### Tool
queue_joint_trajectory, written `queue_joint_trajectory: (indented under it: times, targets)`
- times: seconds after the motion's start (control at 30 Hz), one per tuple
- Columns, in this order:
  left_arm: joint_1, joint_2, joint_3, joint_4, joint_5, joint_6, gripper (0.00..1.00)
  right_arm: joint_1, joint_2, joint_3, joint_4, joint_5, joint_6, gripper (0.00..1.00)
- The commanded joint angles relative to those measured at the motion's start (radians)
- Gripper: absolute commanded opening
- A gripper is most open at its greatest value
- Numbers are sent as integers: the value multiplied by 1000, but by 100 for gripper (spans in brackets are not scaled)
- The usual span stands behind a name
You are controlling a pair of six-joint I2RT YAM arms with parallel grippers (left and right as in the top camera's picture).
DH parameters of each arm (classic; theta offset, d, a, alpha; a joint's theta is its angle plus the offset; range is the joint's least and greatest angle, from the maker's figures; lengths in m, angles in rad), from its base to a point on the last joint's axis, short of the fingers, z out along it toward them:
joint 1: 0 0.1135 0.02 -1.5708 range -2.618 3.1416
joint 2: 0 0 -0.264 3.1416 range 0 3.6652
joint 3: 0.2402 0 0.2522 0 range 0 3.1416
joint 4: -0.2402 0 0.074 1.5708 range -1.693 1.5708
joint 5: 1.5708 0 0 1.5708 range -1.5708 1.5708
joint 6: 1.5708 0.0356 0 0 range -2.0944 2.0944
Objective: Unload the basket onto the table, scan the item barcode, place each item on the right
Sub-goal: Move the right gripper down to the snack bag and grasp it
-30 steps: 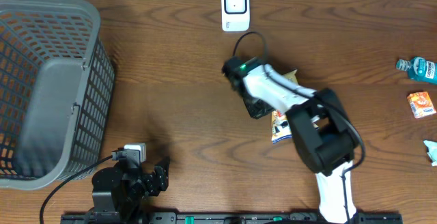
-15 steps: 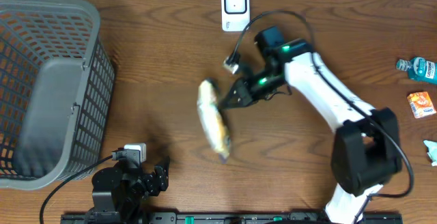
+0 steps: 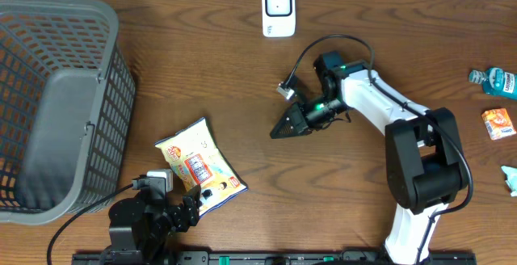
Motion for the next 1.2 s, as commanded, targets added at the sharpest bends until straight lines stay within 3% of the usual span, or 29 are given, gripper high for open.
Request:
queue_joint_trajectory:
  times: [0.0, 0.03, 0.07, 0.13, 0.43, 0.67, 0.8, 0.97, 1.0, 1.03, 1.07, 1.1, 1.13, 1.17]
  targets:
    - [2, -4, 3, -16, 12, -6, 80, 44, -18, 21, 61, 27, 18, 66]
    - [2, -4, 3, -16, 12, -6, 80, 58, -18, 20, 88, 28, 18, 81]
    - [2, -4, 3, -16, 12, -5, 80, 72, -15, 19, 109, 36, 19, 89]
    - [2, -4, 3, -16, 12, -5, 80, 118, -2, 18, 151, 39, 21, 99]
    - [2, -4, 3, -16, 12, -5, 81, 281, 132, 18, 368, 39, 161, 99]
    - [2, -4, 3, -16, 12, -6, 80, 381, 232, 19, 386, 54, 238, 99]
    - [2, -4, 3, -16, 12, -5, 80, 417, 276, 21, 414, 228, 386, 99]
    - [2, -4, 3, -16, 12, -6, 81, 420, 341, 55, 432, 259, 489, 98]
    - [2, -4, 3, -16, 12, -6, 80, 420, 354, 63, 432, 278, 522, 94]
    - [2, -4, 3, -16, 12, -6, 81, 420, 369, 71, 430, 301, 555, 83]
    - [2, -4, 3, -16, 12, -6, 80, 420, 381, 77, 425, 319, 584, 59]
    - [2, -4, 3, -16, 12, -6, 80, 420, 391, 82, 424, 323, 599, 43]
    - [2, -4, 3, -16, 12, -6, 81, 420, 401, 85, 424, 323, 605, 13]
    - [2, -4, 3, -16, 12, -6, 80, 420, 406, 87, 424, 323, 616, 1]
